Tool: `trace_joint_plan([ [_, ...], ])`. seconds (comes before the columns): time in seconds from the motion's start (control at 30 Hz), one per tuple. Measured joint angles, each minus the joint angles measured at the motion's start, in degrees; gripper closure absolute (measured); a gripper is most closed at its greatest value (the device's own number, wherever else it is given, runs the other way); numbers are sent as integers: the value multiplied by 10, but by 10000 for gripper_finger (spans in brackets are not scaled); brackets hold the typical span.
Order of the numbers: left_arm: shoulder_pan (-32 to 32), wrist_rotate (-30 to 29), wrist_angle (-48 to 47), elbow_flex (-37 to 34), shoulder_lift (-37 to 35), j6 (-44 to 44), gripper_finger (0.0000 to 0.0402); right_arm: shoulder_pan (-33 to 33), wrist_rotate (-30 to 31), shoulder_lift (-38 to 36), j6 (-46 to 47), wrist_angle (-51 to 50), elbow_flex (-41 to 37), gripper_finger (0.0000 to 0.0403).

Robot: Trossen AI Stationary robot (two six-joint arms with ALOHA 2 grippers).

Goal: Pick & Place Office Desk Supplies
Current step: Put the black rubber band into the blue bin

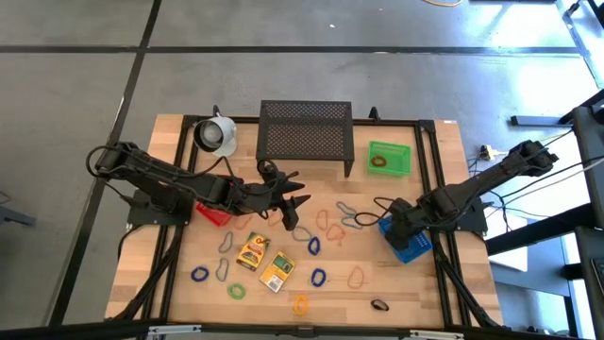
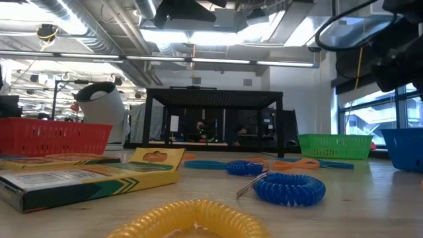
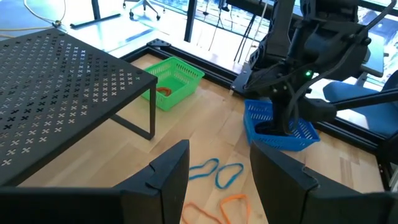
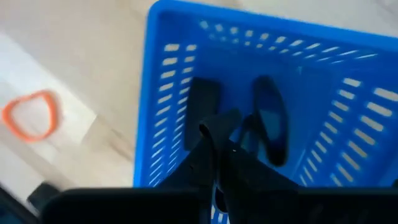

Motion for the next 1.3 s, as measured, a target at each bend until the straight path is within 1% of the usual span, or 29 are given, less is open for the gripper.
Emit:
trace_joint_plan([
  [0.23,0,0,0,0,0,0,237,0,30,0,8,0,-5,382],
  [0.37,0,0,0,0,0,0,237,0,31,0,9,1,-5,375],
  [0.6,0,0,0,0,0,-2,237,0,33,0,17,1,-5,316],
  [0.9,0,1,0,0,0,-2,237,0,37,0,24,4,-5,214],
  [1.03,0,20,0,0,0,-2,237,0,36,0,24,4,-2,175],
  [1.17,0,45,-27,1,0,-3,237,0,41,0,10,-2,21,153],
  [1.3,0,67,-90,1,0,-40,237,0,60,0,-15,-26,60,150],
])
